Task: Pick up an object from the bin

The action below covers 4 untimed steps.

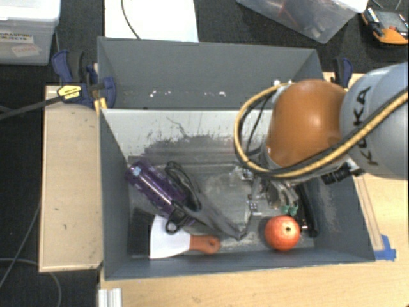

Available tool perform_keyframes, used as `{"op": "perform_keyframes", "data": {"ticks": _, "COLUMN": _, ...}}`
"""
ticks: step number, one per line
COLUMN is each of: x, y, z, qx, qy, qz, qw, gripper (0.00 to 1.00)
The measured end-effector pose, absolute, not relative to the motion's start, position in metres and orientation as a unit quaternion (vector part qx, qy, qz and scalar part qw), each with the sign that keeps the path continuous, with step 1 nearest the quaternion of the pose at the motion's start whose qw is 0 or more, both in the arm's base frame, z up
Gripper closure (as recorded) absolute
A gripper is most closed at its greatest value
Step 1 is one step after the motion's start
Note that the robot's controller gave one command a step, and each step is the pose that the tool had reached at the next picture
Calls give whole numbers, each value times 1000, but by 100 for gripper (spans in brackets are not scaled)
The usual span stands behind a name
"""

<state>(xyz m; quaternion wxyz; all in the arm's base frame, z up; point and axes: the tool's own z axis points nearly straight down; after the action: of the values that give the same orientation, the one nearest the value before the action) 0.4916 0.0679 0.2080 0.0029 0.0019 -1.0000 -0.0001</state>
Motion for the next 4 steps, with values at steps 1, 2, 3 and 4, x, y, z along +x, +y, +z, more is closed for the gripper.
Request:
{"op": "perform_keyframes", "data": {"ticks": 1, "x": 493, "y": 67, "z": 212, "qx": 0, "qy": -1000, "qz": 0, "qw": -1, "gripper": 0}}
{"op": "perform_keyframes", "data": {"ticks": 2, "x": 491, "y": 161, "z": 68, "qx": 45, "qy": -999, "qz": 0, "qw": 0, "gripper": 0}}
{"op": "perform_keyframes", "data": {"ticks": 3, "x": 499, "y": 174, "z": 152, "qx": 0, "qy": -1000, "qz": -1, "qw": -6, "gripper": 0}}
{"op": "perform_keyframes", "data": {"ticks": 4, "x": 575, "y": 171, "z": 100, "qx": 281, "qy": -960, "qz": 0, "qw": 0, "gripper": 0}}
